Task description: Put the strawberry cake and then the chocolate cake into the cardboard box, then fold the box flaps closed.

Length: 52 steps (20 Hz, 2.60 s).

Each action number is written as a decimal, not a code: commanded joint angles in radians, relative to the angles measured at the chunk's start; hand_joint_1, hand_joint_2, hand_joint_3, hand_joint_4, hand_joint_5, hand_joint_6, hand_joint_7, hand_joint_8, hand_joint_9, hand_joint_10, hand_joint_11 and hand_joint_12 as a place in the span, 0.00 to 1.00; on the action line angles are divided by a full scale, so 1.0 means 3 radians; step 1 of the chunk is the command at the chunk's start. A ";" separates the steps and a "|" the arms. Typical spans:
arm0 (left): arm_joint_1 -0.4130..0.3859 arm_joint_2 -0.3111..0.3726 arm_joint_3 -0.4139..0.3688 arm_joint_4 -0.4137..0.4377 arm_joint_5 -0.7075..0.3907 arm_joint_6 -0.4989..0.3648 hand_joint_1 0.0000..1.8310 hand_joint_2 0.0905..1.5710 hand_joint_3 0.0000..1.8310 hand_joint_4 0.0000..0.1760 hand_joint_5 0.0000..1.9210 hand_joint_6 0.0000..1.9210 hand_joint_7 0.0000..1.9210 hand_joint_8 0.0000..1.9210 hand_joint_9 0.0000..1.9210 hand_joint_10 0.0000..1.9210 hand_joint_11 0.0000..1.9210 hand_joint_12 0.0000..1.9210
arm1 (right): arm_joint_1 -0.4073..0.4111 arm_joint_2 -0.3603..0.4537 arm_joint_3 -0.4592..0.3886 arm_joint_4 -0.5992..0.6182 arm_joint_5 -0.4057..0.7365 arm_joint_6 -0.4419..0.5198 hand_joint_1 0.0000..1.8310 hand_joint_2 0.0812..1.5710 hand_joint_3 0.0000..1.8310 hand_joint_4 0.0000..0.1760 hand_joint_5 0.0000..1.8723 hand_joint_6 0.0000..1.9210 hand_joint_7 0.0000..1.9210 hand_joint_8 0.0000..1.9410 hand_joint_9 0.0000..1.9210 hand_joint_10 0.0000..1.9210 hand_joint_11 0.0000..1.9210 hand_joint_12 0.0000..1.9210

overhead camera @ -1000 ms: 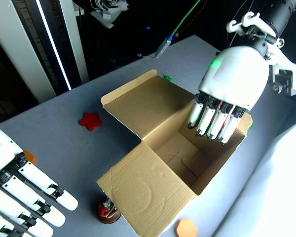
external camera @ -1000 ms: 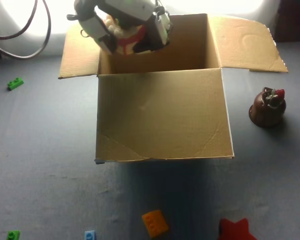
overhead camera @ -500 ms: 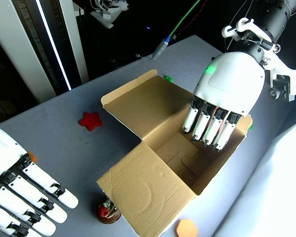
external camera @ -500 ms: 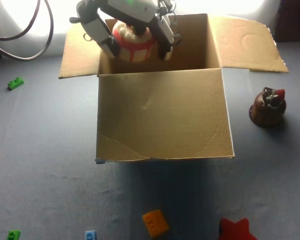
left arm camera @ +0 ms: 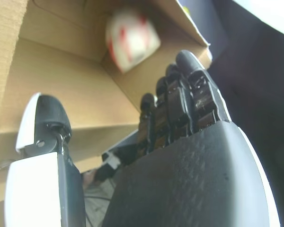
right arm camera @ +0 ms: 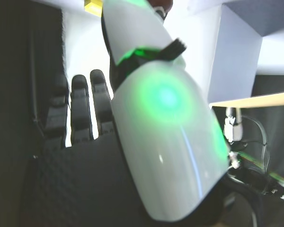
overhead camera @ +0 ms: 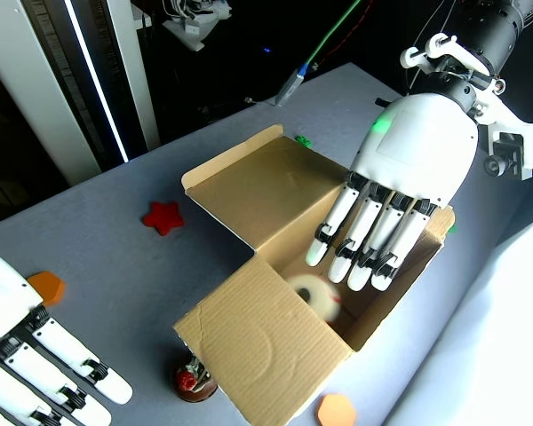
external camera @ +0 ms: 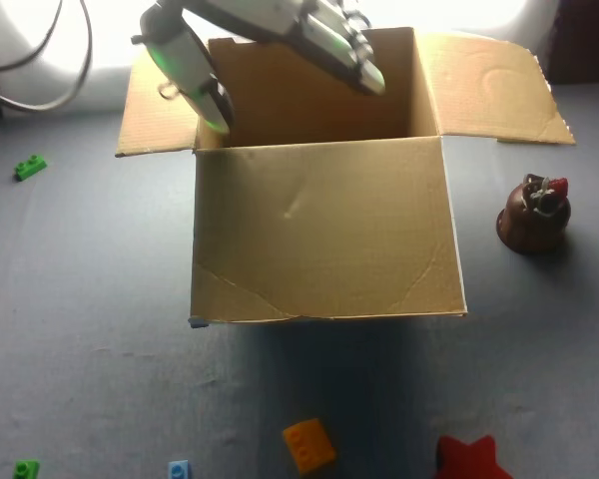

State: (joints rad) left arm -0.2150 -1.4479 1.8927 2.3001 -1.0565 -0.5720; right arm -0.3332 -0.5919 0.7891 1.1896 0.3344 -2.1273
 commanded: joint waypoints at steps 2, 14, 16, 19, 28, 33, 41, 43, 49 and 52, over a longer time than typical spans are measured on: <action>-0.0111 0.0052 0.0040 -0.0165 0.0135 0.0027 0.35 0.69 0.01 0.19 0.03 0.00 0.08 0.00 0.13 0.01 0.00 0.50 | 0.0065 -0.0003 0.0064 -0.0028 0.0135 -0.0017 0.65 0.68 0.00 0.00 0.04 0.00 0.03 0.00 0.03 0.00 0.00 0.07; -0.0373 0.0826 -0.0435 0.0171 -0.0015 -0.0207 0.00 0.80 0.00 0.16 0.01 0.00 0.03 0.00 0.03 0.00 0.00 0.20 | 0.0003 -0.0572 0.0712 0.0201 -0.0190 0.0487 0.59 0.68 0.00 0.00 0.02 0.00 0.03 0.01 0.02 0.00 0.01 0.01; -0.0358 0.0991 -0.0550 0.0211 -0.0032 -0.0239 0.00 0.80 0.00 0.16 0.01 0.00 0.05 0.00 0.04 0.00 0.00 0.21 | 0.0007 -0.0714 0.0810 0.0201 -0.0121 0.0581 0.61 0.67 0.00 0.00 0.03 0.01 0.03 0.01 0.02 0.00 0.01 0.01; -0.0322 0.1224 -0.0747 0.0237 -0.0036 -0.0267 0.00 0.80 0.00 0.15 0.01 0.00 0.03 0.00 0.03 0.00 0.00 0.18 | 0.0004 -0.0919 0.0998 0.0201 -0.0103 0.0728 0.62 0.66 0.00 0.00 0.01 0.00 0.03 0.00 0.02 0.00 0.00 0.00; 0.0188 0.1786 -0.1115 0.0090 -0.0035 -0.0288 0.00 0.82 0.00 0.14 0.02 0.00 0.02 0.00 0.03 0.00 0.00 0.19 | 0.0097 -0.1337 0.1319 0.0199 -0.0123 0.0900 0.61 0.66 0.00 0.00 0.02 0.01 0.03 0.01 0.01 0.00 0.00 0.00; 0.0443 0.2030 -0.1224 -0.0100 -0.0035 -0.0271 0.00 0.82 0.00 0.16 0.03 0.00 0.04 0.00 0.03 0.01 0.00 0.18 | 0.0105 -0.1532 0.1459 0.0199 -0.0055 0.0872 0.62 0.67 0.00 0.00 0.02 0.01 0.02 0.00 0.00 0.00 0.00 0.00; 0.0879 0.2287 -0.1321 -0.0949 0.0100 -0.0094 0.00 0.82 0.00 0.13 0.02 0.00 0.05 0.00 0.04 0.00 0.00 0.20 | 0.0055 -0.1725 0.1667 0.0199 -0.0011 0.0867 0.62 0.66 0.00 0.00 0.02 0.01 0.02 0.00 0.02 0.01 0.00 0.00; 0.1112 0.2365 -0.1371 -0.1337 0.0197 -0.0001 0.00 0.82 0.00 0.14 0.03 0.00 0.05 0.00 0.05 0.00 0.00 0.21 | 0.0055 -0.1731 0.1667 0.0197 -0.0011 0.0863 0.61 0.67 0.00 0.00 0.02 0.00 0.01 0.00 0.02 0.01 0.02 0.01; 0.1467 0.2528 -0.1569 -0.2012 0.0270 0.0241 0.00 0.82 0.00 0.15 0.03 0.00 0.06 0.00 0.06 0.00 0.00 0.21 | 0.0052 -0.1731 0.1674 0.0190 -0.0011 0.0860 0.64 0.66 0.00 0.00 0.15 0.04 0.19 0.03 0.15 0.06 0.00 0.44; 0.1521 0.2528 -0.1530 -0.2030 0.0307 0.0240 0.00 0.82 0.00 0.15 0.03 0.00 0.06 0.00 0.06 0.00 0.00 0.20 | 0.0051 -0.1730 0.1674 0.0168 -0.0011 0.0859 0.64 0.73 0.00 0.00 0.38 0.52 0.42 0.53 0.30 0.41 0.00 0.80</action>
State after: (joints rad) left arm 0.2520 -0.7013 1.4300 1.7702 -0.9718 -0.5007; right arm -0.3210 -1.1259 1.2858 1.2598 0.2840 -1.8660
